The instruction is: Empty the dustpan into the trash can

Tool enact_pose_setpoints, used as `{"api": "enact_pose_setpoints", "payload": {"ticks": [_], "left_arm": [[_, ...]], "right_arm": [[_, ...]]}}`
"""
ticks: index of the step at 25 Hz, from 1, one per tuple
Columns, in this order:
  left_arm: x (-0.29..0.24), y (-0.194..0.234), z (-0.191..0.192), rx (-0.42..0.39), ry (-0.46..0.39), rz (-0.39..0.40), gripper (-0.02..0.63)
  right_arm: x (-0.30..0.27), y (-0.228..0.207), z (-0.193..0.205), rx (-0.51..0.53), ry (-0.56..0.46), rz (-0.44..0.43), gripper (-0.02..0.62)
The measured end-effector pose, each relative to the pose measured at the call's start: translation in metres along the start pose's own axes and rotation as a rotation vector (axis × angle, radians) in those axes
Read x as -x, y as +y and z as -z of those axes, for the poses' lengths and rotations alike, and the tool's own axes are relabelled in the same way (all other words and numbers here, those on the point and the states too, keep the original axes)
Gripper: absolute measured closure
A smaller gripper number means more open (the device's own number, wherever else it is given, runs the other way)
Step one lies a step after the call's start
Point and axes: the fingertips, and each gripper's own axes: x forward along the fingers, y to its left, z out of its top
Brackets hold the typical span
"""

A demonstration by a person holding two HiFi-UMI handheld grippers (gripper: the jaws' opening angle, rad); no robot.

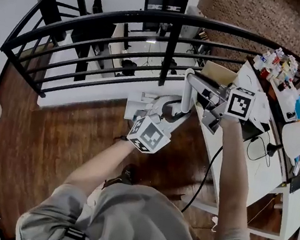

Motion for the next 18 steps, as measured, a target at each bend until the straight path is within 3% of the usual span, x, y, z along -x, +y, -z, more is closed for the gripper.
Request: {"api": "enact_pose_setpoints", "payload": {"ticks": [4, 8, 12, 15, 18], "left_arm": [[0.034, 0.0, 0.006, 0.077, -0.019, -0.006, 0.376], [0.057, -0.007, 0.006, 0.119, -0.032, -0.006, 0.362], [0.052, -0.019, 0.004, 0.086, 0.012, 0.014, 0.373], [0.044, -0.03, -0.002, 0.024, 0.034, 0.04, 0.48], [0.039, -0.032, -0.006, -0.006, 0.041, 0.033, 0.486]], "right_arm": [[-0.008, 0.024, 0.015, 0.054, 0.046, -0.043, 0.48], [-0.012, 0.046, 0.028, 0.076, 0.056, -0.083, 0.482], [-0.003, 0.048, 0.032, 0.064, 0.052, -0.08, 0.483], [0.005, 0.05, 0.034, 0.074, 0.054, -0.067, 0.483], [0.012, 0.05, 0.033, 0.134, 0.031, -0.034, 0.482]]}}
